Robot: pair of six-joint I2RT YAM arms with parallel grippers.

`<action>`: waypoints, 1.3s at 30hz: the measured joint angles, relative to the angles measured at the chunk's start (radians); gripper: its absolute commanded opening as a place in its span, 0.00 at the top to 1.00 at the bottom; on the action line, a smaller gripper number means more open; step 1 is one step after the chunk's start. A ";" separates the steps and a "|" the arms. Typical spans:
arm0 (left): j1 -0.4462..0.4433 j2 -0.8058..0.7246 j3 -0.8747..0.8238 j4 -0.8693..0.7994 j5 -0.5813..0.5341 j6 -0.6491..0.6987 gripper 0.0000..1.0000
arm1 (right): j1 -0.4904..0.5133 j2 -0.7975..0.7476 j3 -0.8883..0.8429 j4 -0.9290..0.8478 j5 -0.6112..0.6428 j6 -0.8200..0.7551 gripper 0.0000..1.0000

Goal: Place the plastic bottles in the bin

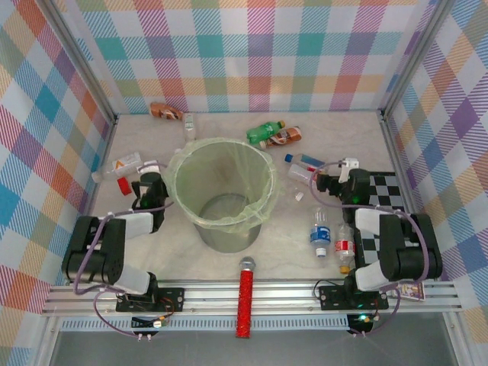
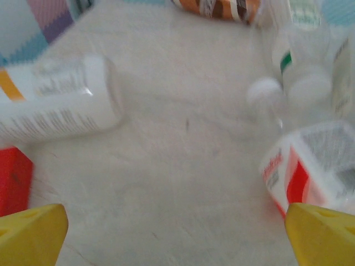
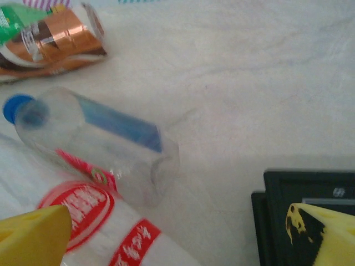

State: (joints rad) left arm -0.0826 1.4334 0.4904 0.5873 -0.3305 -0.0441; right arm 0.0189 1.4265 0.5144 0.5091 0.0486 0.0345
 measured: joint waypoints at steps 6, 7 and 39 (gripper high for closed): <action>0.029 -0.120 0.126 -0.311 -0.050 -0.115 0.00 | 0.000 -0.152 0.284 -0.503 0.004 0.110 0.01; 0.045 -0.133 0.142 -0.371 -0.049 -0.142 0.00 | 0.000 -0.164 0.333 -0.602 0.003 0.133 0.01; 0.146 -0.566 0.755 -1.264 0.640 -0.428 0.27 | 0.274 0.009 0.493 -1.579 -0.072 0.373 0.22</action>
State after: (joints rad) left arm 0.0631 0.8673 1.2453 -0.6769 0.3099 -0.4721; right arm 0.2924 1.4353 1.0077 -1.0695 -0.0231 0.4076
